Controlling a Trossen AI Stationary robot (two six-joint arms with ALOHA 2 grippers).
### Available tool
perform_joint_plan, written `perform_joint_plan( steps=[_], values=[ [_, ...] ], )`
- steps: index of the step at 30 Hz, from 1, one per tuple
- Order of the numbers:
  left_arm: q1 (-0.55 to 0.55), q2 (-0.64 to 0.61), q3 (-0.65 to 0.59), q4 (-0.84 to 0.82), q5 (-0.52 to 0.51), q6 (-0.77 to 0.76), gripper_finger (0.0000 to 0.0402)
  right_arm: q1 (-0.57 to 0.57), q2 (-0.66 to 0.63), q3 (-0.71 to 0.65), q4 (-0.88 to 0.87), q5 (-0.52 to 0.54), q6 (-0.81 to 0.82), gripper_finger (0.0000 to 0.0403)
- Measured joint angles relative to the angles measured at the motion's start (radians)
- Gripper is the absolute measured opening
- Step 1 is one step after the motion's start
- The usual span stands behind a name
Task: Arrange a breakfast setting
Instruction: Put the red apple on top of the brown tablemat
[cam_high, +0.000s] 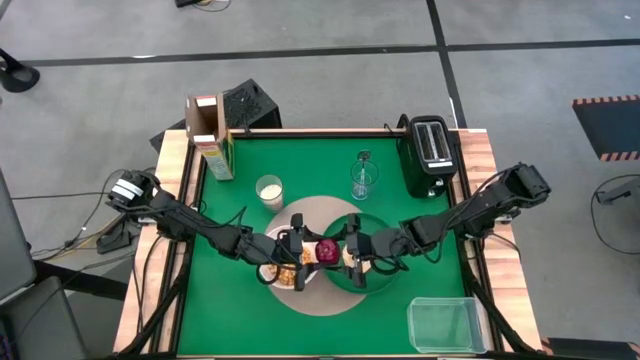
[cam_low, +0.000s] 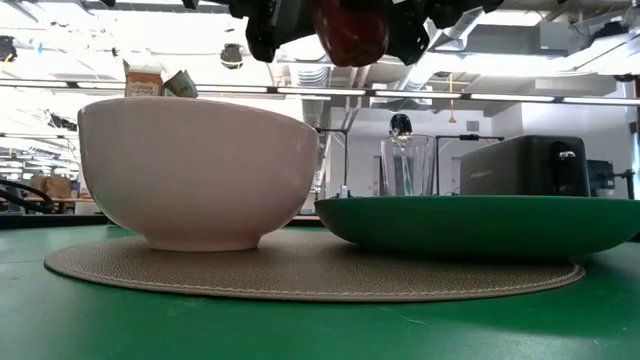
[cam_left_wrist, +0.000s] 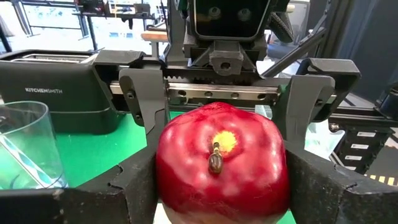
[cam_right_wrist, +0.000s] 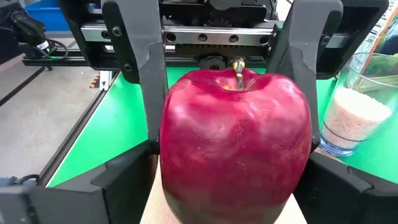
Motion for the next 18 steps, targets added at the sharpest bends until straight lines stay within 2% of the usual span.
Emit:
perform_joint_plan(
  steps=[7, 11, 15, 18],
  values=[
    [0.000, -0.002, 0.000, -0.008, -0.004, 0.000, 0.0258, 0.002, 0.000, 0.001, -0.010, -0.001, -0.005, 0.0395],
    [0.001, -0.004, 0.003, -0.016, -0.006, 0.000, 0.0257, 0.002, -0.029, 0.023, -0.087, 0.006, -0.018, 0.0391],
    [0.002, -0.003, 0.044, -0.126, -0.015, -0.005, 0.0257, 0.003, -0.107, 0.041, -0.215, 0.011, -0.028, 0.0385],
    [0.002, -0.003, 0.109, -0.265, -0.070, -0.006, 0.0257, 0.027, -0.179, 0.043, -0.325, 0.032, -0.003, 0.0386]
  ],
)
